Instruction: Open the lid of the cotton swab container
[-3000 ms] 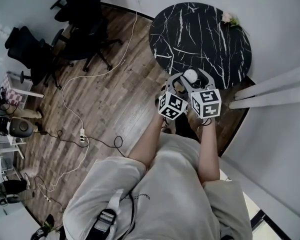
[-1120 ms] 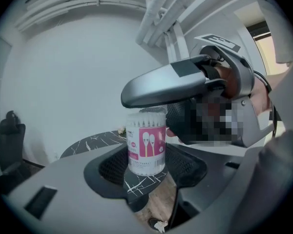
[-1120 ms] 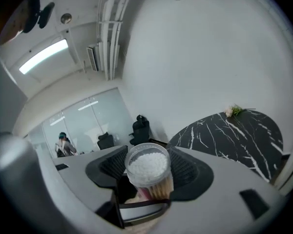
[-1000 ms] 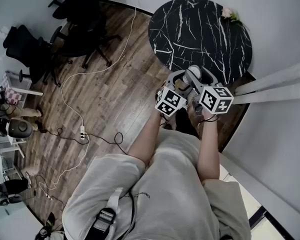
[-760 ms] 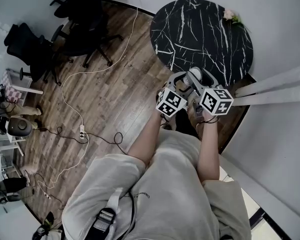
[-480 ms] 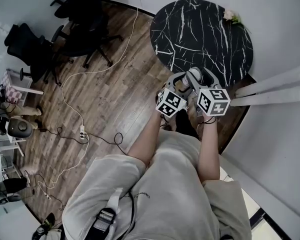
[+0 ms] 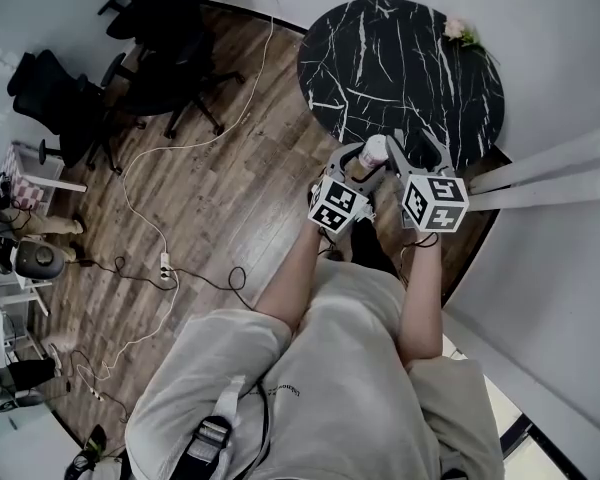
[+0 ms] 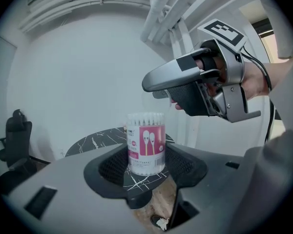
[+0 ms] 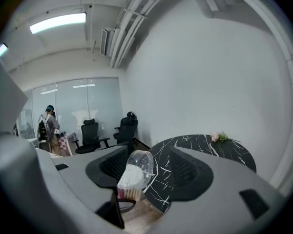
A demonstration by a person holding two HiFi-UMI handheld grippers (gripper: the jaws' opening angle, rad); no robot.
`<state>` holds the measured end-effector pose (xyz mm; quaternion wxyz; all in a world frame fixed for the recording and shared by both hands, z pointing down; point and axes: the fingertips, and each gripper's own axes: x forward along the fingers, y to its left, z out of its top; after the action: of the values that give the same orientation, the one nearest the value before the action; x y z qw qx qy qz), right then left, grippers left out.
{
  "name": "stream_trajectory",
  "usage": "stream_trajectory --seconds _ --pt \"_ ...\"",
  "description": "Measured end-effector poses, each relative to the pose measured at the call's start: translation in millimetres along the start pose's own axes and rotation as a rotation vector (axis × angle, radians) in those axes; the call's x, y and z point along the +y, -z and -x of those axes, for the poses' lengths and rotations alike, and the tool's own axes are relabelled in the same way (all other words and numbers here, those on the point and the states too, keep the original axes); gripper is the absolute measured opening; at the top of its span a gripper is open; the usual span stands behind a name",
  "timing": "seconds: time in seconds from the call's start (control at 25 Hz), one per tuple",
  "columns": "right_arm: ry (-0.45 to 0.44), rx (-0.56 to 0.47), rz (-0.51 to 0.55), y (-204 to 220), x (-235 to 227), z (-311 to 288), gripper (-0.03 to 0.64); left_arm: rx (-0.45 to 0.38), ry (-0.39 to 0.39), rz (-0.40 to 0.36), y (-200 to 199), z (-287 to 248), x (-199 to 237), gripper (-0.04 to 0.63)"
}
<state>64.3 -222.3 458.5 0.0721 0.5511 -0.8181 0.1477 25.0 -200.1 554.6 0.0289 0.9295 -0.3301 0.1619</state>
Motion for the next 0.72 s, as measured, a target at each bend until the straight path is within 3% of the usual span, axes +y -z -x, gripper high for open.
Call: stream_trajectory --seconds 0.72 --pt "0.116 0.001 -0.001 7 -19 5 0.276 -0.032 -0.053 -0.006 -11 16 17 0.245"
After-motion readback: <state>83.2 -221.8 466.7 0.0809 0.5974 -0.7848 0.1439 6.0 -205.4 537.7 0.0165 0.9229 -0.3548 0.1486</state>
